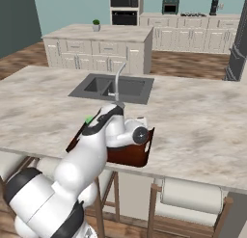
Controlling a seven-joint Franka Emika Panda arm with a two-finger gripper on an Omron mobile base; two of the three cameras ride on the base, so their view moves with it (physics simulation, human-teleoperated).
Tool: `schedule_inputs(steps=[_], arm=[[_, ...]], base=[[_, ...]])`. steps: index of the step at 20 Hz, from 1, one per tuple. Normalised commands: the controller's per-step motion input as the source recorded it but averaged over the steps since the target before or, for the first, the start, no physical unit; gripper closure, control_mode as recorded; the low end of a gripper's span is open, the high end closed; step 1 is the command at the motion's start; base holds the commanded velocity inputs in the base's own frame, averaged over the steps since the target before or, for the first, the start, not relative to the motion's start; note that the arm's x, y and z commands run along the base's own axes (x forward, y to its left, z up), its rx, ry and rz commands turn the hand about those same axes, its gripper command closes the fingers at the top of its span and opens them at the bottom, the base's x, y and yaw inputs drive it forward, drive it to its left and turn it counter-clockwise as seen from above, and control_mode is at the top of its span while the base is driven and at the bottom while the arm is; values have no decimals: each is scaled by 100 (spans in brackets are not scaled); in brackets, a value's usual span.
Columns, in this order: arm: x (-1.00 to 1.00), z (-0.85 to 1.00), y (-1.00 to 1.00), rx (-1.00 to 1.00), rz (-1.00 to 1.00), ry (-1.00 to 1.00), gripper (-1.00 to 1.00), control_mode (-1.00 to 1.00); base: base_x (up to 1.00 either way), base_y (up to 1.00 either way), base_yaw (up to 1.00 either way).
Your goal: There is a tray on the dining counter. Grab the cup, mug, and pitcher and place them on the tray. The pitcher may be placed next to the tray if it cannot fit the tray.
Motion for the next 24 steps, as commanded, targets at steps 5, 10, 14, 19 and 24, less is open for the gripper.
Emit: schedule_inputs(steps=[5, 10, 14, 19, 24], arm=[[-42, 52, 0, -3, -1, 0, -100, -100], [-60, 62, 0, -6, -12, 4, -100, -100], [-55, 75, 0, -6, -14, 12, -100, -100], [-60, 80, 0, -6, -14, 20, -100, -100], [-65, 74, 0, -5, -11, 21, -100, -100]], base=[[0, 0, 0], [0, 0, 0], [0, 0, 0], [0, 0, 0], [0, 0, 0]])
